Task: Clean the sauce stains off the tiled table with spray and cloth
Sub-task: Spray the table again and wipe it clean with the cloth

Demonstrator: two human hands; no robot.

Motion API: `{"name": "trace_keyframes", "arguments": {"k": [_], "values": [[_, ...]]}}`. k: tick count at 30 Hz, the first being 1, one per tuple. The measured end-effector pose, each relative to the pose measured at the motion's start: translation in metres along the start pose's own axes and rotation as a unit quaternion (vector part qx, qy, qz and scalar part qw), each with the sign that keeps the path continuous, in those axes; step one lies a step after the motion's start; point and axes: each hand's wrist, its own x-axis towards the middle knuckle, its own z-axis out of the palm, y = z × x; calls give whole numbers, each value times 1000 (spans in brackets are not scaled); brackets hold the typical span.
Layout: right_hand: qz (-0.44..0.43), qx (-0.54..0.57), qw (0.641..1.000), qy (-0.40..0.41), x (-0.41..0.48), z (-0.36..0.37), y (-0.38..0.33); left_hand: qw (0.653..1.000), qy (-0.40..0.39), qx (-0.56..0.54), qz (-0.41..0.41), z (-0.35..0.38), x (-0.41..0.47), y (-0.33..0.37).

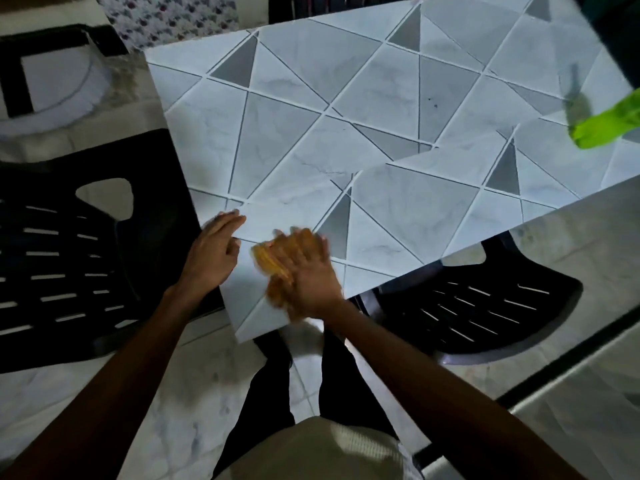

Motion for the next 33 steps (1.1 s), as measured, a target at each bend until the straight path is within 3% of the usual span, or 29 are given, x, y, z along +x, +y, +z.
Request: {"name": "trace_keyframes", "arguments": {"k": [5,9,12,15,18,20,23,25,30,33], "values": [[251,39,967,24,-50,-27,139,993,-50,85,-58,30,-3,25],[332,48,942,12,-73,-51,222,988,-68,122,-60,34,-10,26],[353,51,934,2,-52,-58,229,989,-67,115,-60,36,-16,29],[279,13,960,4,-24,-50,171,989,-64,105,-79,45,-29,37],[87,20,996,-2,-17,-33,80,987,-64,101,-108,53,-49,49],[-24,34,999,-34,-34,-22,40,985,-66,108,-114,58,-63,53],[-109,25,992,-52,-65,-9,58,987,-50,107,-111,61,-75,52],[-94,31,994,-41,-80,-13,102,987,-41,107,-108,64,-78,53],[113,10,992,-56,-70,-58,234,986,-29,117,-119,67,-79,59],[199,33,977,-67,-32,-75,254,983,-23,128,-129,72,-80,62]]}}
